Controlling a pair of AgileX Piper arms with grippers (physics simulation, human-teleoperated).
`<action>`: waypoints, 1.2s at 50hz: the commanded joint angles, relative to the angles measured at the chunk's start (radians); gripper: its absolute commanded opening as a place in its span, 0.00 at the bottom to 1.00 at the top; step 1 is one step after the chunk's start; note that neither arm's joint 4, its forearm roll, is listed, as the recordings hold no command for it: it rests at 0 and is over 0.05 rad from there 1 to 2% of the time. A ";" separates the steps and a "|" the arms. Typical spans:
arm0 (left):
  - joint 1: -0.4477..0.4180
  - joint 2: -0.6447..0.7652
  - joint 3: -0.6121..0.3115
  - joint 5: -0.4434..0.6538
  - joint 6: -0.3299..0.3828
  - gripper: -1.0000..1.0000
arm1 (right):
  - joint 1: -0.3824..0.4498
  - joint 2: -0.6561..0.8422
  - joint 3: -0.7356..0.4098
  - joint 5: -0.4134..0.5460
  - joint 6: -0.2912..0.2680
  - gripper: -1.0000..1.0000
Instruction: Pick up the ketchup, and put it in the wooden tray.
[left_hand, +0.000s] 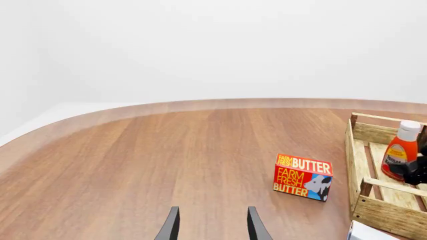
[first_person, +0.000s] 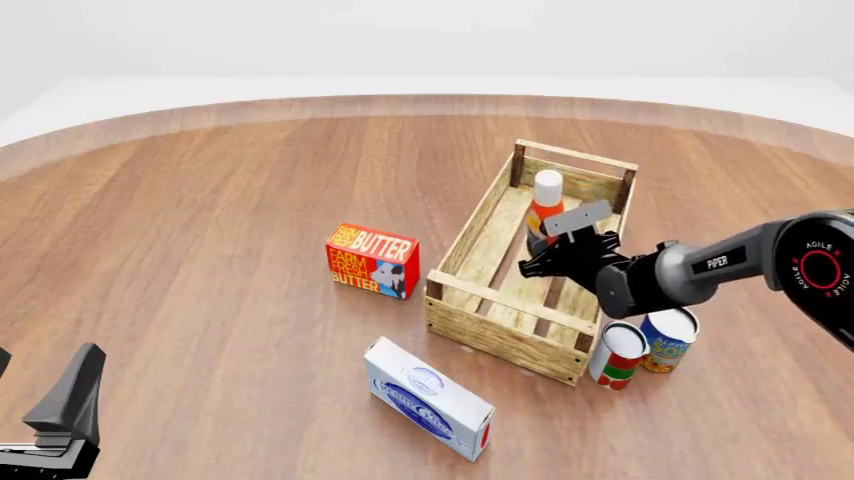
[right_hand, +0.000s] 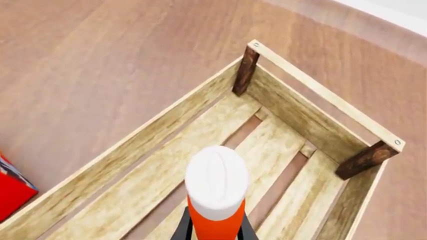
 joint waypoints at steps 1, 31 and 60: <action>0.000 0.000 0.000 0.000 0.000 1.00 | 0.001 0.010 -0.003 0.006 0.021 0.00; 0.000 0.000 0.000 0.000 0.000 1.00 | 0.000 -0.048 0.100 -0.132 -0.011 1.00; 0.000 0.000 0.000 0.000 0.000 1.00 | -0.017 -0.093 0.149 -0.209 -0.036 1.00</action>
